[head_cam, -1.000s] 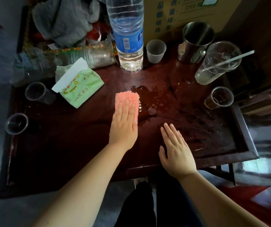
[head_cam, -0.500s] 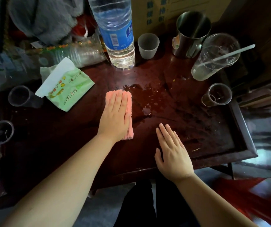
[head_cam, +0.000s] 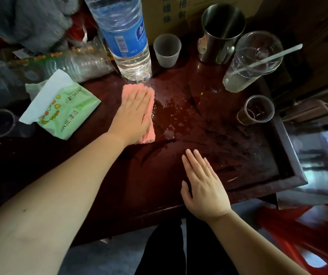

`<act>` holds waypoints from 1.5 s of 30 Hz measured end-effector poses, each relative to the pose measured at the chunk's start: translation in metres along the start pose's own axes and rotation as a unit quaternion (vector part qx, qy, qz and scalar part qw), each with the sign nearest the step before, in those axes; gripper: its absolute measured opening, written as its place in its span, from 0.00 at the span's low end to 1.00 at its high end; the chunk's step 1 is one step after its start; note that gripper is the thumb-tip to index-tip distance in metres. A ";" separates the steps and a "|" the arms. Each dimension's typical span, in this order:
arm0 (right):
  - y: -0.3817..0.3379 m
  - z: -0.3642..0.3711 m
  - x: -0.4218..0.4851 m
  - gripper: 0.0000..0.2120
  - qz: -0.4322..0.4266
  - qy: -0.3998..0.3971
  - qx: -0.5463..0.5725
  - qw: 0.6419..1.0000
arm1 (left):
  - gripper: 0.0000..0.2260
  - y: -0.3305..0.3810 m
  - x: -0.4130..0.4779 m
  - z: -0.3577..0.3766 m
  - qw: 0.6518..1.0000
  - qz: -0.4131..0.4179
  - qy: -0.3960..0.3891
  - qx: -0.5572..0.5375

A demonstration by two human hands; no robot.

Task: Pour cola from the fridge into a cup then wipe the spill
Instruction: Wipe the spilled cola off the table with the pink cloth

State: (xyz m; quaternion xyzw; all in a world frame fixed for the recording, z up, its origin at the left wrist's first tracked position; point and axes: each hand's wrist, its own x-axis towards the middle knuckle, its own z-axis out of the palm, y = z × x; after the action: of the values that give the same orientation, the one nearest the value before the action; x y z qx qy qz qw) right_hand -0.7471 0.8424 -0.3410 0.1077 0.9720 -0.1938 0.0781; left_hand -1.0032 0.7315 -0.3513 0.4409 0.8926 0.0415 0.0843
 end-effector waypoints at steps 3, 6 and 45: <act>-0.001 0.000 0.000 0.29 0.000 0.001 -0.002 1.000 | 0.27 0.005 -0.007 -0.003 0.999 0.031 0.002 0.012; -0.001 0.000 -0.001 0.29 0.003 0.004 -0.004 1.000 | 0.28 0.016 -0.021 0.002 0.998 0.060 0.005 0.026; 0.084 -0.029 -0.003 0.26 -0.032 0.014 0.016 0.999 | 0.31 0.034 0.019 0.005 0.995 0.097 -0.022 -0.018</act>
State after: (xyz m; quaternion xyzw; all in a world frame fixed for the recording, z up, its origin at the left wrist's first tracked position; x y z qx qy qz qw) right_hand -0.7270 0.9289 -0.3436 0.0804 0.9727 -0.2101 0.0566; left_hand -0.9866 0.7673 -0.3529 0.5245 0.8427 0.0561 0.1077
